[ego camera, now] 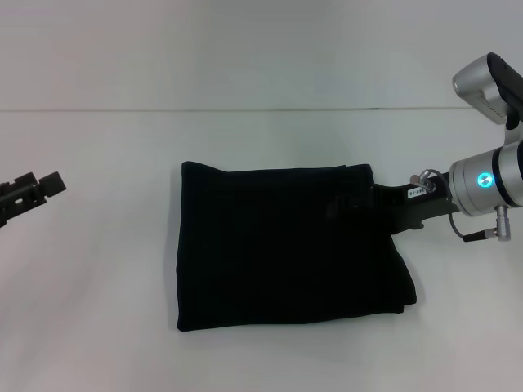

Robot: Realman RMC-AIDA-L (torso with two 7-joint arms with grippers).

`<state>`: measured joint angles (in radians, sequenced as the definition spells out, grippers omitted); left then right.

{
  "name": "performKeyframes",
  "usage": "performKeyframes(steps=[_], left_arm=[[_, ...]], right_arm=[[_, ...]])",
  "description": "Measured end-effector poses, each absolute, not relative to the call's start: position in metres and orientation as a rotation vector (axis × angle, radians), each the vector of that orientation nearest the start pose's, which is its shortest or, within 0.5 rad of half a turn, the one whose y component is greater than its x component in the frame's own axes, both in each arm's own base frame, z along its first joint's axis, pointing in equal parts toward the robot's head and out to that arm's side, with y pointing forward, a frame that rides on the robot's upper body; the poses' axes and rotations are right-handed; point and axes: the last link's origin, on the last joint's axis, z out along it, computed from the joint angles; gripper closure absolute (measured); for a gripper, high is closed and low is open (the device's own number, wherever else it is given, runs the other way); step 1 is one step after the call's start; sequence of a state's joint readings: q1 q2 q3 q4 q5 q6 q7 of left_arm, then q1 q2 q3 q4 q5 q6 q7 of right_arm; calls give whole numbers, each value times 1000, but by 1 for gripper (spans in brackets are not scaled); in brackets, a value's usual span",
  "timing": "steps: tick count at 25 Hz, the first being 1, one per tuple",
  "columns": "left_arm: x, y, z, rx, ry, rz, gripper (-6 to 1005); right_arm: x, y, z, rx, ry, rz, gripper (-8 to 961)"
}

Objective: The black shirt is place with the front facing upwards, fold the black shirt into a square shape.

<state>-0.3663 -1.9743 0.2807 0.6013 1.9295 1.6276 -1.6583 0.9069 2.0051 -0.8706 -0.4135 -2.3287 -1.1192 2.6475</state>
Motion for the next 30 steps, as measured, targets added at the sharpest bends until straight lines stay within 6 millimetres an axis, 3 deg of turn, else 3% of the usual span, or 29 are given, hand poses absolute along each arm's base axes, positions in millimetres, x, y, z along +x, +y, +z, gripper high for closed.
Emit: performKeyframes(steps=[16, 25, 30], left_arm=[[-344, 294, 93, -2114, -1168, -1031, 48], [-345, 294, 92, -2108, -1173, -1035, 49], [-345, 294, 92, -2100, -1178, -1035, 51]], right_arm=[[217, 424, -18, -2191, 1887, 240, 14], [223, 420, -16, -2208, 1883, 232, 14], [210, 423, -3, -2252, 1895, 401, 14]])
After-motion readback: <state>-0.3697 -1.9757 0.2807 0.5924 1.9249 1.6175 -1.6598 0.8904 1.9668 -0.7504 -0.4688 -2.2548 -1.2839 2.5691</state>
